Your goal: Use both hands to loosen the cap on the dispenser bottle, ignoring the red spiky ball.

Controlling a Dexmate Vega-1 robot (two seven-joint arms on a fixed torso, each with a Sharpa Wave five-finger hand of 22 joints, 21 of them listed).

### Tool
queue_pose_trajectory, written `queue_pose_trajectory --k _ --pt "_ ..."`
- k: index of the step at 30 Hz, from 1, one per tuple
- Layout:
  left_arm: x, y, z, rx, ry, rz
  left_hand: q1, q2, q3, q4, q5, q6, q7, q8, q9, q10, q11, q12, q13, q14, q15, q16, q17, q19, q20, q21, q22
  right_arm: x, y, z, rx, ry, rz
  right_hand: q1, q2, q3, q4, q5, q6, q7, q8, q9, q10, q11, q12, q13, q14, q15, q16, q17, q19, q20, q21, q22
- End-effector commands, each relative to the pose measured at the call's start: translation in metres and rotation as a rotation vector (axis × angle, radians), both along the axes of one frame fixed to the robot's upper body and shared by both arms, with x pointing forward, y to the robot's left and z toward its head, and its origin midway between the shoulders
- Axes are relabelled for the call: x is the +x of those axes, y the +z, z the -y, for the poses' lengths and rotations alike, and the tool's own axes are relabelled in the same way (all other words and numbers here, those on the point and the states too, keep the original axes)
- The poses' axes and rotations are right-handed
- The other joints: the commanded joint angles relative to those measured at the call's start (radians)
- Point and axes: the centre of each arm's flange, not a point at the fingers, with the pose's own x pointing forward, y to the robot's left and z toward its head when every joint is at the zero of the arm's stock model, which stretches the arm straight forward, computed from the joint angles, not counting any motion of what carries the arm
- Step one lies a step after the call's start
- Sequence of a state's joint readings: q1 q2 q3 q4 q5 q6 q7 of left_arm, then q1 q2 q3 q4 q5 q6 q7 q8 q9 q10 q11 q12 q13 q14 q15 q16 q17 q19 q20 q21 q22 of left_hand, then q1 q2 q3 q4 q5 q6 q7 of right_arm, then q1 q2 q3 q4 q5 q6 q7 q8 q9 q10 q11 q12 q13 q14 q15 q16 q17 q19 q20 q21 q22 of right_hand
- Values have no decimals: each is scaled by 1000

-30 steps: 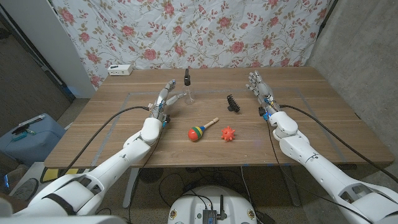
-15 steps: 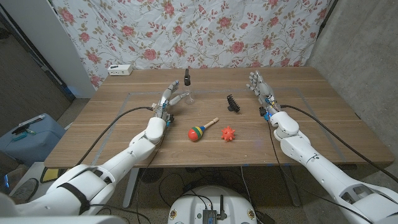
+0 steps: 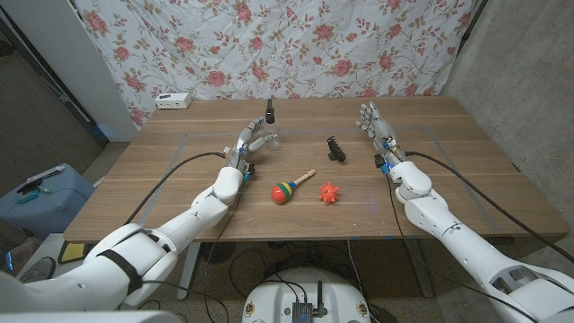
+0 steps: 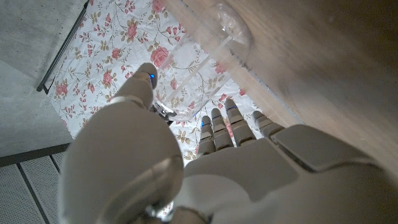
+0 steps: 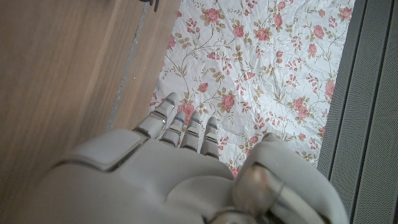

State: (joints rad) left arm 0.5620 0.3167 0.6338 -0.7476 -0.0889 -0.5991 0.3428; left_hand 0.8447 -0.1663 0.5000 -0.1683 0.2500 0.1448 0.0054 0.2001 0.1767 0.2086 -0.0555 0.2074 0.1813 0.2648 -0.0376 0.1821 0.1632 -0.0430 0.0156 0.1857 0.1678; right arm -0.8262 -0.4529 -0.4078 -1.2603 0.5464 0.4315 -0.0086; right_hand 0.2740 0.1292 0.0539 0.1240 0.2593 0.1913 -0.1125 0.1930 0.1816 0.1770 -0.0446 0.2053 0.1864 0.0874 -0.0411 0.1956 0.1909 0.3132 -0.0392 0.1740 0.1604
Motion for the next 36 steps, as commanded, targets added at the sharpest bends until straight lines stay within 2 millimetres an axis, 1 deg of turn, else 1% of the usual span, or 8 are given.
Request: queue_pose_trajectory --k 1,6,9,13,21,31,32,36 --pt "13 4 7 16 -16 -26 14 3 -8 -1 9 12 -2 7 3 15 -1 8 3 15 -47 5 1 1 -8 2 -1 -1 -2 0 6 -4 1 1 1 0 -7 2 6 1 1 1 11 -2 -1 2 11 -12 4 3 -2 -27 7 5" --pt "17 5 9 15 -19 -42 26 5 -12 -2 10 33 -2 12 3 30 1 11 4 24 -47 6 1 3 -11 2 -1 -1 0 -1 4 -3 3 1 1 0 -7 2 6 1 1 1 12 -1 -2 3 12 -11 4 3 -2 -26 8 5" --pt "19 6 11 15 -24 -52 32 6 -14 -2 10 36 -1 12 4 33 0 10 4 26 -47 5 1 6 -16 2 -1 -1 1 -2 3 -4 6 0 0 0 -7 2 7 1 1 1 11 -1 -3 3 12 -11 4 3 -2 -25 8 5" --pt "21 7 13 19 -27 -63 41 8 -16 -2 9 43 5 12 4 42 6 12 5 29 -41 4 1 9 -24 2 -1 -1 1 -1 4 -6 8 0 0 0 -7 2 6 1 1 1 12 -1 -3 3 12 -10 5 3 -3 -24 8 5" --pt "26 9 17 22 -32 -91 57 13 -24 1 5 65 9 15 6 67 2 18 7 52 -45 8 2 20 -38 4 -1 -3 -1 1 12 -14 6 -1 0 0 -8 2 7 0 1 1 12 -3 -4 3 13 -9 5 2 -3 -22 8 5" --pt "33 15 22 29 -45 -142 65 15 -30 3 0 80 9 17 7 81 -4 21 9 58 -44 7 2 24 -43 3 -1 -4 -5 3 21 -20 5 -2 0 1 -8 1 8 -1 0 1 12 -3 -5 3 13 -10 4 2 -4 -20 9 5" --pt "34 15 23 29 -48 -146 68 16 -31 3 -1 83 9 17 8 86 -1 22 10 61 -45 7 2 25 -43 3 -1 -4 -5 3 22 -20 5 -2 0 1 -8 1 8 0 0 1 12 -2 -5 3 13 -10 4 2 -4 -20 9 5" --pt "35 16 25 25 -52 -157 82 21 -33 2 -6 101 5 20 9 108 -10 29 13 81 -48 12 4 31 -52 3 -1 -4 -6 3 25 -22 4 -2 0 1 -8 1 8 -1 0 1 13 -2 -5 3 14 -9 4 2 -4 -19 9 5"
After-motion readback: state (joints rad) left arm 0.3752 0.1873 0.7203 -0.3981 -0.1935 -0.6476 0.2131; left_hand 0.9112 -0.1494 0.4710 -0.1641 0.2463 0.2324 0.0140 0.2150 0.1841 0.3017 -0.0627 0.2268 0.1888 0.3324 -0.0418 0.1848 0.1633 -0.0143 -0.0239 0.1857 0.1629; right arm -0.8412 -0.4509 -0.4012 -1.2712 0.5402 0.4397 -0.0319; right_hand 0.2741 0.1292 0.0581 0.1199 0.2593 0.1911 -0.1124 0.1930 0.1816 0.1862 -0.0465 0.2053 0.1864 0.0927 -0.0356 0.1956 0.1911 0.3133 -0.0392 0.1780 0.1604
